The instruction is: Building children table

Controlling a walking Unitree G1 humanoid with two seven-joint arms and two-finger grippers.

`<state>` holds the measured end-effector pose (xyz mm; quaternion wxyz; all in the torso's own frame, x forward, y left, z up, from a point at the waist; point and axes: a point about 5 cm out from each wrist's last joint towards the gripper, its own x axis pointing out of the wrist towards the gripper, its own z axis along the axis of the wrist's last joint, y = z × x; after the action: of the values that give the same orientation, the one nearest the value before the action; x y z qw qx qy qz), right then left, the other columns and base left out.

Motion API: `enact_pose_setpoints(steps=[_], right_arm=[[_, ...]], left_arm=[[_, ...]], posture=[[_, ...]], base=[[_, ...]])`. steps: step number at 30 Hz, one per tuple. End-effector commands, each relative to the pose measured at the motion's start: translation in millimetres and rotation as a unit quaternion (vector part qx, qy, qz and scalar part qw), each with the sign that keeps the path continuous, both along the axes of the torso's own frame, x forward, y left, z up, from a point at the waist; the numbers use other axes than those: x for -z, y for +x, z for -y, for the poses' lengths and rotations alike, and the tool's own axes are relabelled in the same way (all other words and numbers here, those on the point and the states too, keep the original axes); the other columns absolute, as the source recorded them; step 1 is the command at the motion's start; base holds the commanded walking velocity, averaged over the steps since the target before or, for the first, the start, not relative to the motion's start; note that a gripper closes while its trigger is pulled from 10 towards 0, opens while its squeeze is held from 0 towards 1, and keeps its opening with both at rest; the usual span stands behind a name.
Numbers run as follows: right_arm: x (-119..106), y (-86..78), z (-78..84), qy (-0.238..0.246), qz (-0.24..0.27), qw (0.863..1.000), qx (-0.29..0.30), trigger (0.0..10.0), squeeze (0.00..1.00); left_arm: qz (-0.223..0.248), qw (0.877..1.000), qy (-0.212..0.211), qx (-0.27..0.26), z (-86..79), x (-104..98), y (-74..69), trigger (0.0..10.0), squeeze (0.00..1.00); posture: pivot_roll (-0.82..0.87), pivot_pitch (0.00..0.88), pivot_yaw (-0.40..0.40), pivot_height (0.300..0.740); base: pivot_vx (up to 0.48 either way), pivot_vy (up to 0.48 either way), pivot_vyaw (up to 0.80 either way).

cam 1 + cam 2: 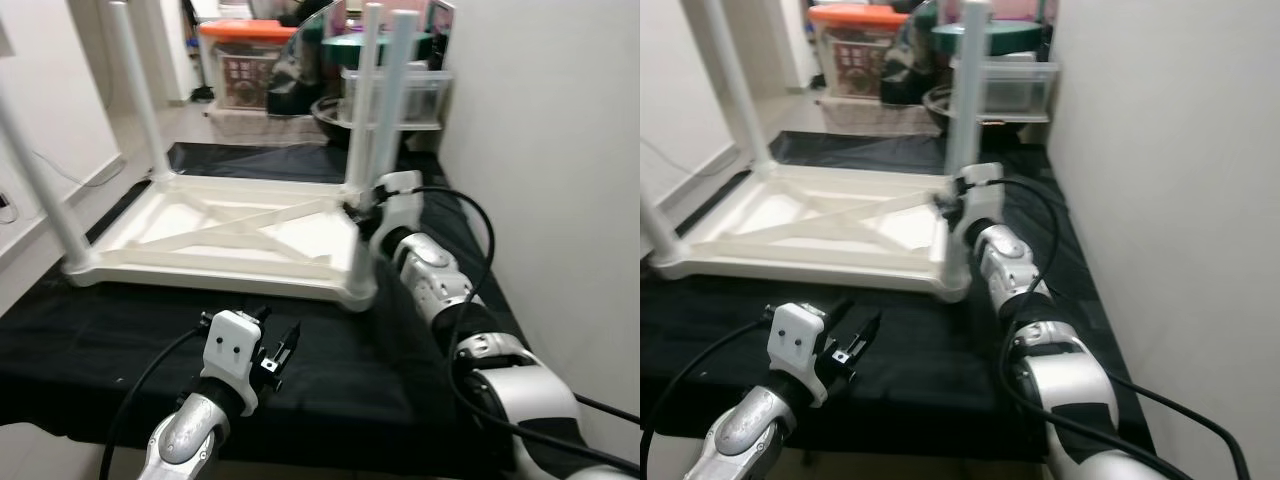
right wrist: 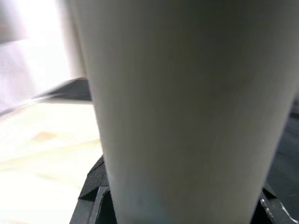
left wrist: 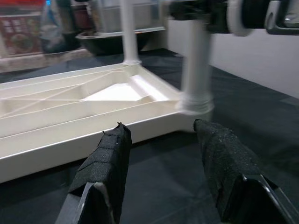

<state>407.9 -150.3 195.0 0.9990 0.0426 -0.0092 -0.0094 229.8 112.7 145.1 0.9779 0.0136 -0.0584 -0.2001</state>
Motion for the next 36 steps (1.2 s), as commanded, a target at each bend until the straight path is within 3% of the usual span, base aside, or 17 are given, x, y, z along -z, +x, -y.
enact_pose_setpoints(steps=[1,10,11,13,14,15,19,20,22,23,24,25,26,29,30,33,36], right_arm=[[30.2,-9.6,24.5,0.034,-0.063,0.991,0.111,0.0,0.00],[41.3,-14.1,19.1,0.037,-0.080,0.983,0.163,1.0,0.00],[37.8,-11.5,8.9,0.059,-0.071,0.985,0.144,10.0,0.00],[33.9,-9.4,1.8,0.065,-0.065,0.987,0.129,10.0,0.00],[29.8,-8.0,-2.0,0.078,-0.055,0.988,0.119,10.0,0.07],[25.3,-6.8,-5.2,0.083,-0.045,0.990,0.107,10.0,1.00],[16.9,-4.0,-12.9,0.109,-0.027,0.992,0.053,10.0,1.00],[12.7,-2.4,-18.9,0.127,-0.021,0.992,0.004,10.0,0.33],[10.1,-1.6,-22.8,0.138,-0.017,0.990,-0.027,10.0,0.33],[1.2,-0.6,-29.1,0.154,-0.002,0.981,-0.122,10.0,0.00],[1.2,-0.6,-29.1,0.154,-0.002,0.981,-0.122,10.0,0.00],[-11.7,-4.2,-34.1,0.150,0.022,0.946,-0.287,10.0,0.00],[-11.7,-4.2,-34.1,0.150,0.022,0.946,-0.287,10.0,0.00],[-15.4,-12.0,-32.6,0.113,0.026,0.904,-0.412,10.0,0.00],[-14.6,-20.0,-32.4,0.081,0.020,0.864,-0.496,10.0,0.00],[-13.5,-23.6,-32.9,0.066,0.015,0.846,-0.529,10.0,0.00],[-13.4,-31.4,-38.3,0.054,0.003,0.792,-0.608,10.0,0.00]], left_arm=[[-0.004,1.000,0.006,-0.001,-0.8,3.3,-0.1,10.0,0.00],[-0.003,1.000,0.006,0.001,0.7,2.7,-0.6,10.0,0.00],[-0.002,1.000,0.005,0.000,0.9,2.3,-0.6,10.0,0.00],[-0.002,1.000,0.005,-0.001,0.7,2.4,-0.6,10.0,0.00],[-0.002,1.000,0.005,-0.002,0.5,2.5,-0.6,10.0,0.00],[-0.002,1.000,0.005,-0.002,0.5,2.7,-0.4,10.0,0.00],[-0.001,1.000,0.005,-0.001,1.2,2.2,0.0,10.0,0.00],[-0.001,1.000,0.005,-0.001,1.2,2.4,0.0,10.0,0.00],[-0.001,1.000,0.005,-0.001,1.1,2.5,0.0,10.0,0.00],[0.000,1.000,0.005,-0.001,0.8,2.1,0.3,10.0,0.00],[0.000,1.000,0.005,-0.001,0.8,2.1,0.3,10.0,0.00],[0.001,1.000,0.005,-0.002,0.5,1.3,1.2,10.0,0.00],[0.001,1.000,0.005,-0.002,0.5,1.3,1.2,10.0,0.00],[0.002,1.000,0.005,-0.002,0.5,0.9,2.0,10.0,0.00],[0.003,1.000,0.005,-0.001,0.3,0.7,2.3,10.0,0.00],[0.003,1.000,0.005,-0.001,0.3,0.6,2.2,10.0,0.00],[0.004,1.000,0.006,0.002,0.9,0.4,1.8,10.0,0.00]], posture=[[-0.02,0.000,-0.029,0.740],[-0.02,0.000,-0.041,0.740],[-0.04,0.000,-0.041,0.740],[-0.05,0.000,-0.031,0.740],[-0.05,0.000,-0.031,0.740],[-0.06,0.000,-0.025,0.740],[-0.06,0.000,-0.025,0.740],[-0.05,0.000,-0.025,0.740],[-0.05,0.000,-0.025,0.740],[-0.06,0.000,-0.026,0.740],[-0.06,0.000,-0.026,0.740],[-0.06,0.000,-0.027,0.740],[-0.06,0.000,-0.027,0.740],[-0.05,0.000,-0.035,0.740],[-0.05,0.000,-0.033,0.740],[-0.05,0.000,-0.033,0.740],[-0.03,0.000,-0.028,0.740]], base=[[0.000,0.000,0.00],[0.000,0.000,0.00],[0.000,0.000,0.00],[0.000,0.000,0.00],[0.000,0.000,0.00],[0.000,0.000,0.00],[0.000,0.000,0.00],[0.000,0.000,0.00],[0.000,0.000,0.00],[0.000,0.000,0.00],[0.000,0.000,0.00],[0.000,0.000,0.00],[0.000,0.000,0.00],[0.000,0.000,0.00],[0.000,0.000,0.00],[0.000,0.000,0.00],[0.000,0.000,0.00]])
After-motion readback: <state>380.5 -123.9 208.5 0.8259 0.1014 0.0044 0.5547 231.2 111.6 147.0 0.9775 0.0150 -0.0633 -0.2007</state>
